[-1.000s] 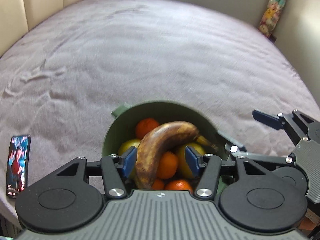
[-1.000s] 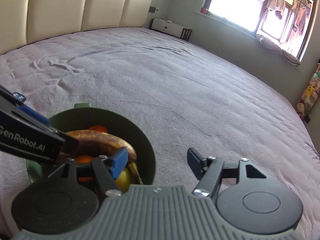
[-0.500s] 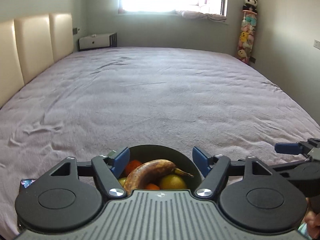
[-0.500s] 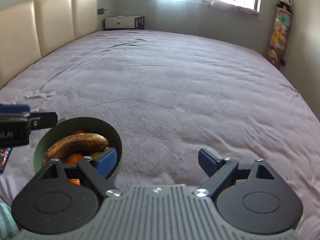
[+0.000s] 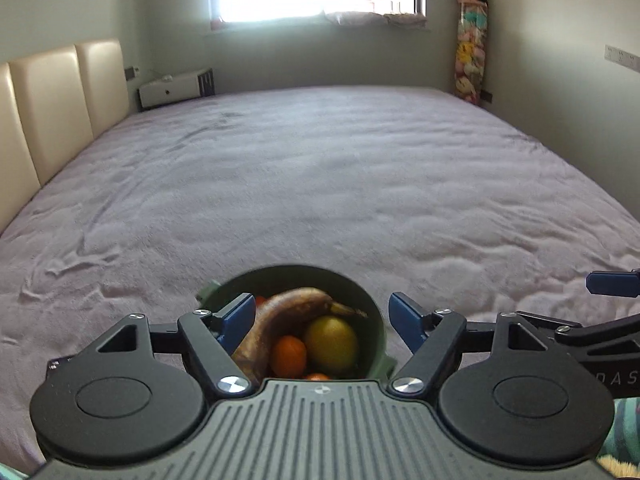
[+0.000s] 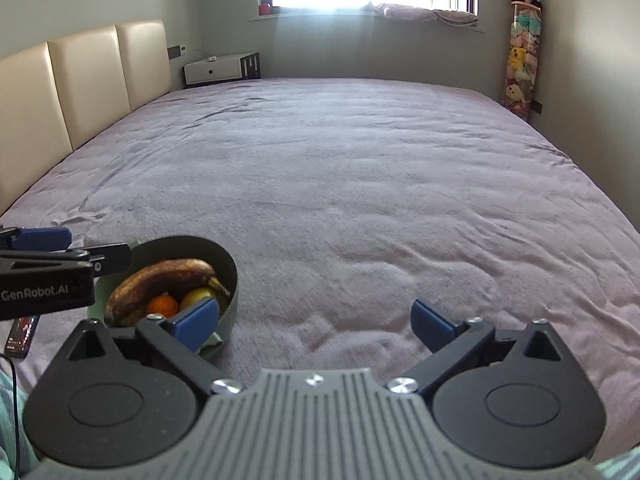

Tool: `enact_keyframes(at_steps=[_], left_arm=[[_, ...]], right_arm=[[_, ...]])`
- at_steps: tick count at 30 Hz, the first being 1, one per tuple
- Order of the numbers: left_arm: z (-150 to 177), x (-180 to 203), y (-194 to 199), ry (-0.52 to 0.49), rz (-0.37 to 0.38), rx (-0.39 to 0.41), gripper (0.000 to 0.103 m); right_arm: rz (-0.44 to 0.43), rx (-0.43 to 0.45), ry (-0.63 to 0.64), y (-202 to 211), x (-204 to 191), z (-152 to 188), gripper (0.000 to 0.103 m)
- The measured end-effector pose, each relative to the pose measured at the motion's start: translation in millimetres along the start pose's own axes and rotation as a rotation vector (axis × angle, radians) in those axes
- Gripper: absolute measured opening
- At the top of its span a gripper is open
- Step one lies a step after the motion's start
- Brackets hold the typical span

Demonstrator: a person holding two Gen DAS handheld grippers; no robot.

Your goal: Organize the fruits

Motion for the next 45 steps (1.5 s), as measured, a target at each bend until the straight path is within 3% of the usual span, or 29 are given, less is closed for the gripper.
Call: enact_keyframes(at_steps=[5,11,45], left_arm=[[16.9,4.5,-18.8,-0.018,-0.005,-0.144,0.089],[26.2,1.8,-31.8,0.025,-0.004,-0.226,0.089],[21.1,0.9,-30.0,0.027,-0.024,-0.209,0.089]], right_arm=[[0.026,-0.071,-0.016,-16.5,7.0,12.7,0.099],[0.039,-0.132,-0.057,-37.1,16.7,20.7,0.099],[0.056,-0.133,-0.066,-41.1,18.2,21.9,0.099]])
Point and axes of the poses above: each gripper's, at about its wrist camera, not at the fingertips, and y roughly against the way its jaws point, x to its right, z to its underside, the point moved 1 cm from there along -y, roughly the way its jaws point, and after that the axes turned 8 degrees about x, right-handed, at the moved point
